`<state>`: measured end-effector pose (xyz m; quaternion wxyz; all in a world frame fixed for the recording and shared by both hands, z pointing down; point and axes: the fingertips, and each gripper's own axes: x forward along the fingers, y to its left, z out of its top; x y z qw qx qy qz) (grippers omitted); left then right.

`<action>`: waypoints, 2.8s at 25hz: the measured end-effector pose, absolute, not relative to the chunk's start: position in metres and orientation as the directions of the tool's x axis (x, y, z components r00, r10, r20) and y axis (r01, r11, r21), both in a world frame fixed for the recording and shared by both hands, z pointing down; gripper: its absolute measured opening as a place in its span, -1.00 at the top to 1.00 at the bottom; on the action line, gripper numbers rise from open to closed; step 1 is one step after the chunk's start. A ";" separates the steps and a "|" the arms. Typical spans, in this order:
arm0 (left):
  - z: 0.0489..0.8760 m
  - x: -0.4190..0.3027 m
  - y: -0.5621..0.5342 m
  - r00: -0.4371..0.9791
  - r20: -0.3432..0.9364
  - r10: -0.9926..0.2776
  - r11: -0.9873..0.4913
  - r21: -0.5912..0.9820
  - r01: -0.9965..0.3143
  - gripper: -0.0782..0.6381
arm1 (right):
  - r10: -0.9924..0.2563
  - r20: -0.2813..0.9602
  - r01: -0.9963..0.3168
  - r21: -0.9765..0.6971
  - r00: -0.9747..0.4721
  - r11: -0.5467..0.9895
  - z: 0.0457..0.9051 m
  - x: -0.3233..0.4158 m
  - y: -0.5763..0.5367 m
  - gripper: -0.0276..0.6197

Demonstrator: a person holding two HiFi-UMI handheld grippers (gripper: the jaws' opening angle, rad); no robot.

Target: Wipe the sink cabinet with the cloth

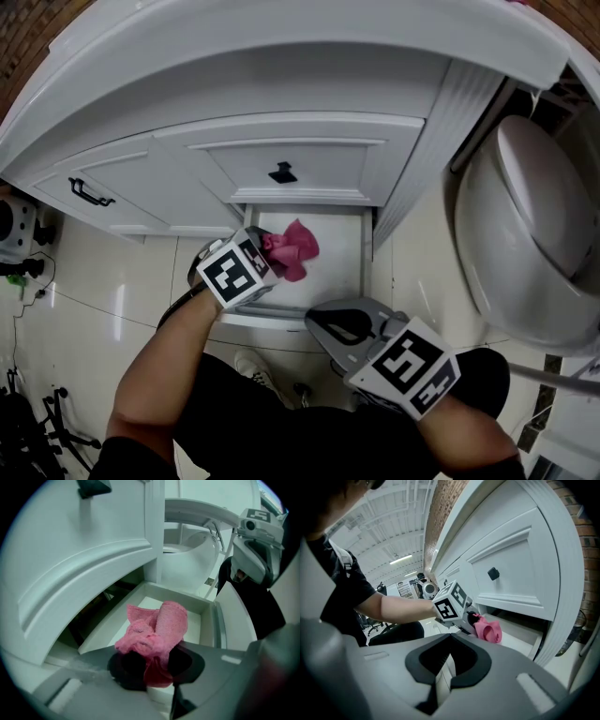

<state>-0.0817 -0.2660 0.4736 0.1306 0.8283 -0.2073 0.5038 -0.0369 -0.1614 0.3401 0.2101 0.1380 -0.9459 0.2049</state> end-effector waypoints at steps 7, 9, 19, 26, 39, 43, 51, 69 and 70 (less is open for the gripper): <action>0.469 -0.118 -0.259 0.360 0.906 -0.225 -0.863 -0.014 -0.504 0.52 | -0.197 0.467 -0.374 -0.324 -0.862 0.869 0.343 -0.033 -0.170 0.89; 0.467 -0.121 -0.259 0.366 0.902 -0.229 -0.858 -0.009 -0.514 0.52 | -0.196 0.471 -0.376 -0.327 -0.860 0.867 0.344 -0.033 -0.170 0.89; 0.467 -0.120 -0.259 0.340 0.910 -0.237 -0.864 -0.037 -0.502 0.52 | -0.198 0.472 -0.378 -0.325 -0.859 0.867 0.345 -0.034 -0.168 0.89; 0.460 -0.078 -0.262 0.404 0.887 -0.223 -0.894 -0.021 -0.447 0.52 | -0.141 0.459 -0.314 -0.327 -0.877 0.891 0.340 -0.049 -0.147 0.89; 0.474 0.030 -0.225 0.500 0.866 0.010 -0.975 0.119 -0.187 0.52 | -0.025 0.480 -0.214 -0.344 -0.877 0.914 0.353 -0.065 -0.107 0.89; 0.478 0.023 -0.220 0.478 0.878 0.028 -0.976 0.127 -0.175 0.52 | -0.032 0.475 -0.219 -0.343 -0.879 0.913 0.350 -0.063 -0.110 0.89; 0.481 -0.010 -0.217 0.445 0.895 -0.005 -0.971 0.102 -0.216 0.52 | -0.030 0.477 -0.215 -0.339 -0.878 0.916 0.349 -0.063 -0.108 0.89; 0.471 -0.108 -0.215 0.368 0.926 -0.086 -0.937 0.050 -0.345 0.52 | -0.037 0.500 -0.231 -0.331 -0.865 0.915 0.357 -0.067 -0.110 0.89; 0.470 -0.111 -0.213 0.371 0.924 -0.092 -0.934 0.050 -0.355 0.52 | -0.039 0.503 -0.233 -0.330 -0.863 0.915 0.358 -0.066 -0.110 0.89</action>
